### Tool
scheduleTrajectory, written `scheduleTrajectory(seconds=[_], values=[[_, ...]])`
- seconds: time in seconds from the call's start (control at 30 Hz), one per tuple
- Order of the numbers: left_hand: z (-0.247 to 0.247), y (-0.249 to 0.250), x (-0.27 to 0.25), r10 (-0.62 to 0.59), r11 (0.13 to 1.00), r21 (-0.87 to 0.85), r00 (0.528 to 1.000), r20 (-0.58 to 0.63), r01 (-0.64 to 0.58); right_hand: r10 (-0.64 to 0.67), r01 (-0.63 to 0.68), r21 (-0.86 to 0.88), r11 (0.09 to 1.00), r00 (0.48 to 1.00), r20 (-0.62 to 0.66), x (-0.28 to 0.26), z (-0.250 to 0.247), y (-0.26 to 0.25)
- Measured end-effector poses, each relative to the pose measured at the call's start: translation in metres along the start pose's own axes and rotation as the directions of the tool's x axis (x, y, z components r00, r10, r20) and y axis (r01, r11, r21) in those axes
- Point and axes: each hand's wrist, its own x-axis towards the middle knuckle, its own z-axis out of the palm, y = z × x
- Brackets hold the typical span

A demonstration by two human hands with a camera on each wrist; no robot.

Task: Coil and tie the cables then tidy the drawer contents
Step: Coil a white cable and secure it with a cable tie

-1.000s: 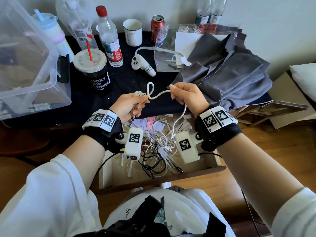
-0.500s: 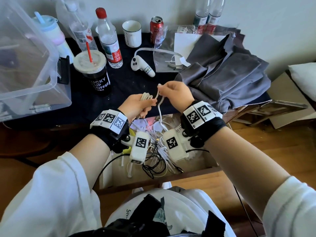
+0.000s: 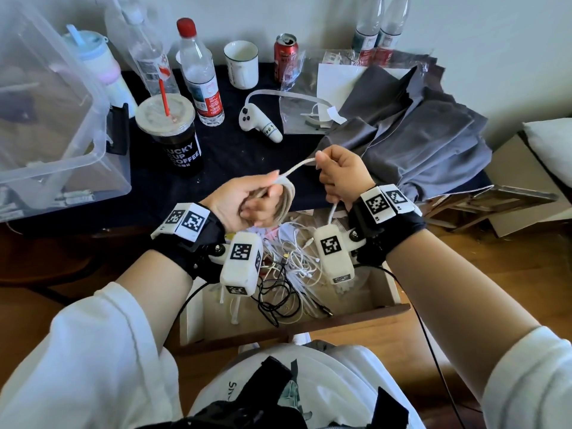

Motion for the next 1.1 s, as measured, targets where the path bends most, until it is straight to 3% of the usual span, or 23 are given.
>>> scheduleTrajectory(seconds=[0.13, 0.23, 0.3, 0.4, 0.5, 0.6, 0.77, 0.87, 0.97, 1.1], values=[[0.001, 0.008, 0.005, 0.192, 0.935, -0.335, 0.96, 0.203, -0.116, -0.135, 0.143, -0.31, 0.94, 0.99, 0.046, -0.002, 0.003, 0.019], [0.006, 0.012, 0.013, 0.29, 0.837, -0.516, 0.947, 0.137, -0.182, -0.127, 0.205, -0.502, 0.84, 0.974, 0.187, -0.005, 0.012, 0.024], [0.01, 0.011, 0.017, 0.317, 0.844, -0.442, 0.947, -0.047, -0.304, -0.091, 0.219, -0.565, 0.796, 0.965, 0.246, -0.009, 0.02, 0.02], [0.014, 0.01, 0.022, 0.37, 0.879, -0.216, 0.894, -0.253, -0.425, -0.025, 0.252, -0.678, 0.69, 0.945, 0.326, -0.015, 0.028, 0.014], [0.01, 0.007, 0.025, 0.372, 0.902, -0.058, 0.838, -0.4, -0.429, 0.01, 0.275, -0.726, 0.63, 0.932, 0.361, -0.021, 0.03, 0.006], [0.004, 0.001, 0.024, 0.372, 0.925, 0.112, 0.807, -0.459, -0.362, -0.019, 0.324, -0.756, 0.569, 0.924, 0.381, -0.024, 0.03, -0.002], [0.002, -0.006, 0.019, 0.262, 0.938, 0.328, 0.852, -0.453, -0.114, -0.124, 0.42, -0.729, 0.541, 0.897, 0.425, -0.026, 0.031, -0.016], [0.006, -0.009, 0.016, 0.132, 0.926, 0.376, 0.907, -0.401, 0.031, -0.228, 0.394, -0.698, 0.598, 0.918, 0.324, -0.018, 0.026, -0.022], [0.008, -0.01, 0.012, -0.001, 0.953, 0.294, 0.97, -0.241, 0.074, -0.278, 0.326, -0.622, 0.712, 0.944, 0.176, -0.007, 0.014, -0.022], [0.007, -0.005, 0.009, -0.07, 0.996, 0.043, 0.994, -0.084, 0.074, -0.253, 0.258, -0.566, 0.783, 0.963, 0.088, -0.001, 0.003, -0.01]])
